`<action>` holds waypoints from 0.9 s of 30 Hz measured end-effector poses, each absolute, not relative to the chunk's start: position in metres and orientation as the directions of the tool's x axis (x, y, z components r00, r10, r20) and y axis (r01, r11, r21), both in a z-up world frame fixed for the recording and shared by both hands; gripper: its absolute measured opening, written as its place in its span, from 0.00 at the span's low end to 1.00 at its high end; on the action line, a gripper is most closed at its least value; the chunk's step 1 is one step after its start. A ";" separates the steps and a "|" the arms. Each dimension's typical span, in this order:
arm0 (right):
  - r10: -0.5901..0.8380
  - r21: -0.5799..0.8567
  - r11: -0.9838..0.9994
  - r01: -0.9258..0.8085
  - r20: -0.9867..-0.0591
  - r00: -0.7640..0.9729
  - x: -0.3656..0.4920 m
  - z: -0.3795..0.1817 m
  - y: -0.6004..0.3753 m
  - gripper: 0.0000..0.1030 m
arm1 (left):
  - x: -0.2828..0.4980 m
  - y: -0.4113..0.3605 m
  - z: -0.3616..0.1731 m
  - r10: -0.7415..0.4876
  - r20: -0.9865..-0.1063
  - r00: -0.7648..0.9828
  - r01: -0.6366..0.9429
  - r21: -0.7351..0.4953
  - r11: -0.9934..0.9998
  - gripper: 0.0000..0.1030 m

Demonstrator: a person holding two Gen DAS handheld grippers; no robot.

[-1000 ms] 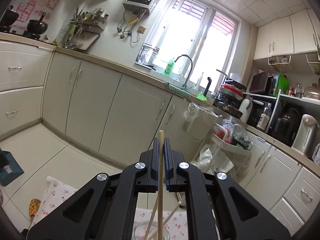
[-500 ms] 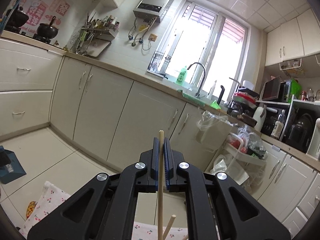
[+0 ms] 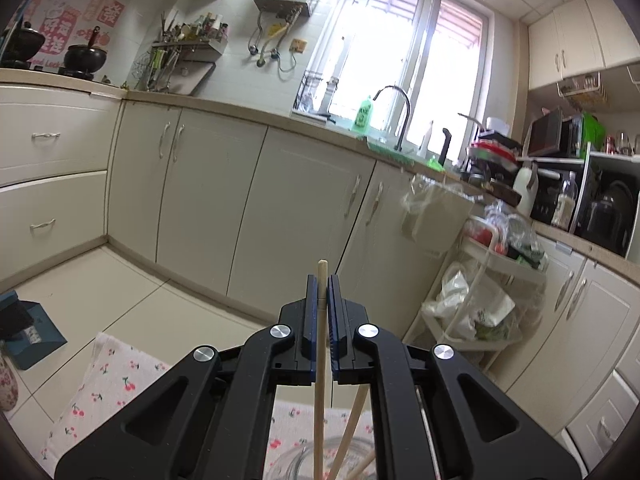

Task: Organize utensils
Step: 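Lift the stick with the left tool and carry it over the jar, then open the left tool to drop the stick into the jar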

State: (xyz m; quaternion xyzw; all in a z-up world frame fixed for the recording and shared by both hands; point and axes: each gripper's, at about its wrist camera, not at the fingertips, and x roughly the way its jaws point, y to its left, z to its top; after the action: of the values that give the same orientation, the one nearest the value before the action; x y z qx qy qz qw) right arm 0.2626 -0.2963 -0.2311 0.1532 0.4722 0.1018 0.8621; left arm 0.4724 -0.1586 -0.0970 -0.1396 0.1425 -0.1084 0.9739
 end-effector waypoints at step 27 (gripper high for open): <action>0.222 0.228 0.972 -0.050 -0.839 0.497 0.269 -0.227 -0.277 0.15 | 0.389 -0.078 -0.130 -0.243 -0.375 0.895 0.149 -0.261 0.954 0.74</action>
State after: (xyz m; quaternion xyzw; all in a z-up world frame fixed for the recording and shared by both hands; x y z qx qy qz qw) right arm 0.2692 -0.2769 -0.2273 0.0867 0.4953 0.0792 0.8608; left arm 0.3892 -0.0776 -0.1299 -0.1134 0.2060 -0.1013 0.9667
